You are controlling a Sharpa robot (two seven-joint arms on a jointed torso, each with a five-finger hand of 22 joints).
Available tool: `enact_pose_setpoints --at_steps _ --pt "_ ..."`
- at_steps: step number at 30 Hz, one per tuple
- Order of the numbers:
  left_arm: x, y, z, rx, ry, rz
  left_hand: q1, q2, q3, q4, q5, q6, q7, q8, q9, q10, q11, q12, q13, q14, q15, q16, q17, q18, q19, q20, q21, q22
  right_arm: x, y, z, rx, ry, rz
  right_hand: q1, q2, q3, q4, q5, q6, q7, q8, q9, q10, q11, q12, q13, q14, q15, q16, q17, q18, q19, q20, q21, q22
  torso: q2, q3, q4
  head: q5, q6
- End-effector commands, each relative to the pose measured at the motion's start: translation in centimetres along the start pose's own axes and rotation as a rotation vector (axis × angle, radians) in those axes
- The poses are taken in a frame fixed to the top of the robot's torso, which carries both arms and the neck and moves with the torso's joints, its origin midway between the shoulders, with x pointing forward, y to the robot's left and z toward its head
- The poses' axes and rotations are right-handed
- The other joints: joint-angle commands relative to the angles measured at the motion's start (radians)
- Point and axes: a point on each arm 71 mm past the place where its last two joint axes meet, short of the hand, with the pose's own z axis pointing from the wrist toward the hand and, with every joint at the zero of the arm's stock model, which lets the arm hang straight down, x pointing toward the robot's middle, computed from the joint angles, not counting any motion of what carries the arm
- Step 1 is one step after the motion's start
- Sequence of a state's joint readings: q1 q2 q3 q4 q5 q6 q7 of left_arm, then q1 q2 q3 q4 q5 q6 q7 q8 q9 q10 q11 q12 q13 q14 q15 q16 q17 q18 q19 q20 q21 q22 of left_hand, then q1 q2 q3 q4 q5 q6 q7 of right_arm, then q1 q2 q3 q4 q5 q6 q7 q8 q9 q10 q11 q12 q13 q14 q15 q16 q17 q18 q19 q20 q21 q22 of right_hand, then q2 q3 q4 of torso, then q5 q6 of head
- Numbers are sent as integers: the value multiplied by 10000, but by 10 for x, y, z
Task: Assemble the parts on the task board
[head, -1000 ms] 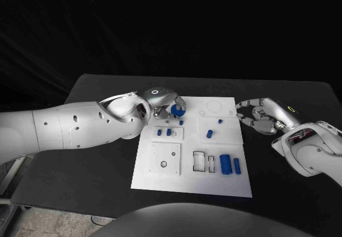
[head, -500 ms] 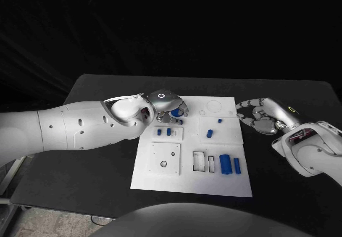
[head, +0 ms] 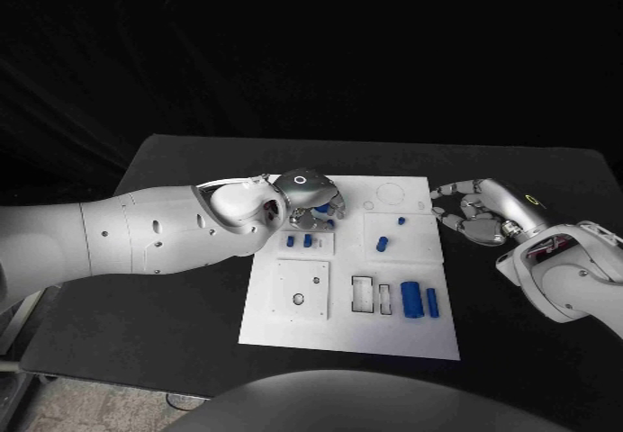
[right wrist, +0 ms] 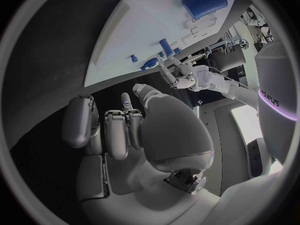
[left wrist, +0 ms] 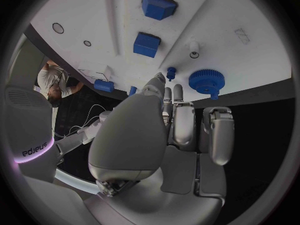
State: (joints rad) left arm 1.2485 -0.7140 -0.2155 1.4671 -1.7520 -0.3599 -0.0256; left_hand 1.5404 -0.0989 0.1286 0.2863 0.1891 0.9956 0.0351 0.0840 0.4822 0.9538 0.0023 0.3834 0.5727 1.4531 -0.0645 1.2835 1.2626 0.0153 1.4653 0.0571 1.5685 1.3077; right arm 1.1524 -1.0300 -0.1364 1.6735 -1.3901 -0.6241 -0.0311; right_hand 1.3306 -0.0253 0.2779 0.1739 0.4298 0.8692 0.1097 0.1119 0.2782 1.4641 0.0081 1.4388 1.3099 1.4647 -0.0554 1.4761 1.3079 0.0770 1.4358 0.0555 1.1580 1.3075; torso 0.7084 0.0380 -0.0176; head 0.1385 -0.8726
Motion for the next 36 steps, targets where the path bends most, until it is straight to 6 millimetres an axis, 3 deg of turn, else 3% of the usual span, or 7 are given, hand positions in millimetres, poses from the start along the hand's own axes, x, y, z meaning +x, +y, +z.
enact_pose_setpoints --at_steps 1,21,36 --pt "3 -3 3 65 237 111 3 -33 132 10 106 135 6 89 -26 72 8 92 -15 -88 -10 -66 -27 -153 1055 -84 23 2631 2 0 0 30 180 2 -30 -84 64 13 50 44 3 -27 -11 -41 21 -59 1850 830 1 -43 1952 77 -85 -23 -78 1489 -5 -5 5 15 0" --pt "14 -1 6 -90 480 77 113 -82 576 -18 432 279 29 159 -133 14 6 99 -158 -209 -4 -245 -281 -153 1055 -70 23 2631 2 -1 -1 122 328 -7 -3 -83 109 -11 66 45 8 -35 -20 -64 24 -103 1819 818 4 -92 1919 88 -108 -21 -150 1470 -3 -1 -6 -14 0" --pt "16 3 5 -252 543 28 167 -75 925 -73 394 442 62 267 -168 180 -15 183 -273 -303 -2 -394 -495 -153 1055 -49 23 2631 3 -2 -1 215 459 -14 67 -58 196 -72 82 80 14 -29 -26 -56 29 -112 1806 808 7 -130 1894 93 -121 -18 -196 1460 -5 -4 -10 -37 0"
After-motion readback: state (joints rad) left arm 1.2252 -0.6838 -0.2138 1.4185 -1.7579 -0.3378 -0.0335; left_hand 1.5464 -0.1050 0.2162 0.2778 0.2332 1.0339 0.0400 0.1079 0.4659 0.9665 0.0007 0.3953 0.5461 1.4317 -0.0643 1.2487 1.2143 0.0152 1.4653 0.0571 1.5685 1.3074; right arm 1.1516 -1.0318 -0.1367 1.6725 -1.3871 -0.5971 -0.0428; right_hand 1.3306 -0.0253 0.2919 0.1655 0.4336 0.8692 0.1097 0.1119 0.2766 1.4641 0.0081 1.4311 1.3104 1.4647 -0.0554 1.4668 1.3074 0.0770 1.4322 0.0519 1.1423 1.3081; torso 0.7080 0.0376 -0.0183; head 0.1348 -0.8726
